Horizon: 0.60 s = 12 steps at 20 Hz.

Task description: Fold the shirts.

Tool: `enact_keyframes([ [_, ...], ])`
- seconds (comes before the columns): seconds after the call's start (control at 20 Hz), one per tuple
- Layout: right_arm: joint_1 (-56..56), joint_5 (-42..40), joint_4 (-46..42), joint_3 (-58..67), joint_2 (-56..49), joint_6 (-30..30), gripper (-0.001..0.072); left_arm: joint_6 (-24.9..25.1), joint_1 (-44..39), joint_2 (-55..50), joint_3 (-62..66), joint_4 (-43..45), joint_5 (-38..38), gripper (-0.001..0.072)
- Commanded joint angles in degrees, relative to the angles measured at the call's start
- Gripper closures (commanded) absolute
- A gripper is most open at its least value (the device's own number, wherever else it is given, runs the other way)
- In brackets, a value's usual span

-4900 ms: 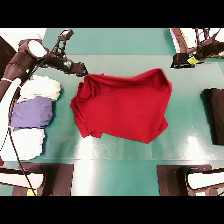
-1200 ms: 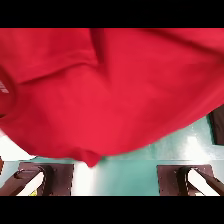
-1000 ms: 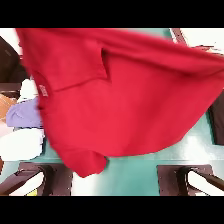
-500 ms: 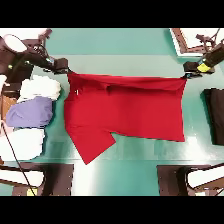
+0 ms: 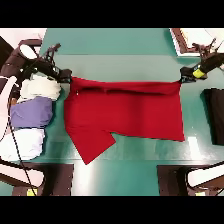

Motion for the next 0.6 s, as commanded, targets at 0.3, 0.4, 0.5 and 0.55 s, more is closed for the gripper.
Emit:
enact_keyframes([
  [0.3,-1.1,-4.2,5.4,-13.7,4.2,-0.5,0.0312,-3.9,0.0,1.5,-6.8,1.1,-2.6,0.0237],
  [0.4,-1.7,-0.7,5.1,-13.9,6.7,-1.7,0.0313,-4.0,0.0,6.0,-7.8,6.5,-5.2,0.0237],
  [0.5,-2.8,-0.7,5.2,-18.7,12.5,-2.1,0.0313,-5.1,0.0,13.4,-13.5,13.0,-5.4,0.0237],
  [0.55,-3.3,-1.2,5.2,-21.9,16.1,-2.1,0.0313,-5.5,0.0,17.5,-17.8,13.7,-5.4,0.0237],
])
